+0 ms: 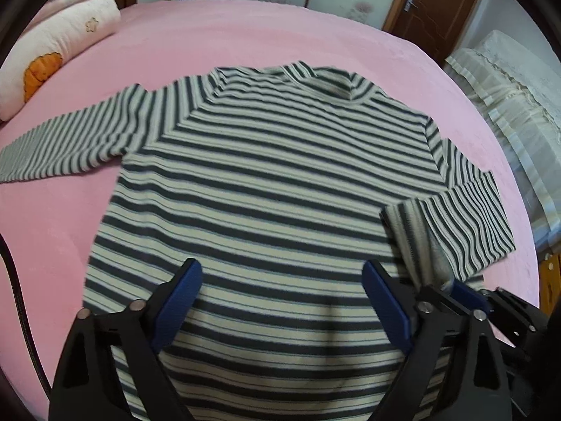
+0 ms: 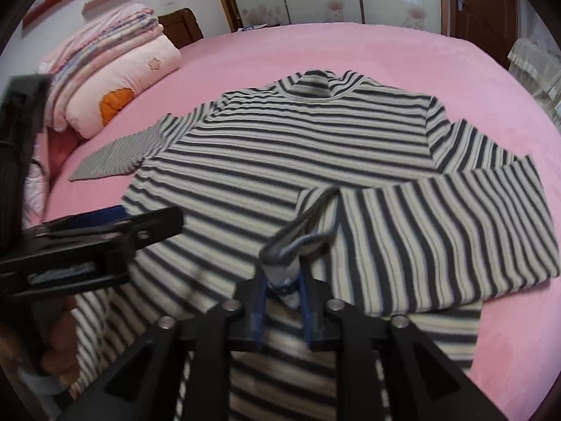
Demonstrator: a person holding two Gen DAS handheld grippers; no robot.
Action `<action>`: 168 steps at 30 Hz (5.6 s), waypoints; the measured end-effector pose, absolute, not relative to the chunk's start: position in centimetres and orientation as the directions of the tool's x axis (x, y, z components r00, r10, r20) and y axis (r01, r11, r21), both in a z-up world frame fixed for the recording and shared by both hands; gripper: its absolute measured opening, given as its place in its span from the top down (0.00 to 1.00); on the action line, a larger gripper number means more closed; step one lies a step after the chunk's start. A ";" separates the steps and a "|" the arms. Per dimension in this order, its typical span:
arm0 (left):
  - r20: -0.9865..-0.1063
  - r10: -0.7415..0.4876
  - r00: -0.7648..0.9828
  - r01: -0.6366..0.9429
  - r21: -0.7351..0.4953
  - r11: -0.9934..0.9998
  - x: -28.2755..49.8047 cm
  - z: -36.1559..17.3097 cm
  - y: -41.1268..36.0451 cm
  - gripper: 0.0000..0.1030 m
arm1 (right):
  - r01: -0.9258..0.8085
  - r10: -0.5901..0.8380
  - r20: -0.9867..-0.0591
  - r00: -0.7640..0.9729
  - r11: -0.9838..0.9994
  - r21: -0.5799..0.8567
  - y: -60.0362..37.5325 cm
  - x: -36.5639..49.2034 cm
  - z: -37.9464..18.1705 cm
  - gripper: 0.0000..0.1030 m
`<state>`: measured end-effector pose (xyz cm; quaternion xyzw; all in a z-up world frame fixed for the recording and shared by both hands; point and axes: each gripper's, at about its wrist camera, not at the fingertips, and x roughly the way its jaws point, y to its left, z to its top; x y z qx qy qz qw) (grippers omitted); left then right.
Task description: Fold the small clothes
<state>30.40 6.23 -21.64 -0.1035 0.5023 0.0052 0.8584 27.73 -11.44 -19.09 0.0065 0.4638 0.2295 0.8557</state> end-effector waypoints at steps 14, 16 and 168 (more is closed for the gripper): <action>-0.861 -0.295 0.415 -0.011 -0.328 0.944 31.2 -23.1 2.5 0.30 | -0.365 0.404 -0.740 0.538 0.903 0.228 -16.0 21.0 -17.3 0.57; -0.863 -0.356 0.359 -0.014 -0.386 0.922 31.5 -24.3 2.0 0.49 | -0.339 0.409 -0.737 0.538 0.905 0.255 -16.9 20.2 -17.5 0.57; -0.814 -0.434 0.386 -0.397 -0.571 0.719 41.3 -27.3 20.3 0.65 | -0.035 0.345 -0.802 0.487 0.926 0.377 -21.2 34.9 -20.6 0.74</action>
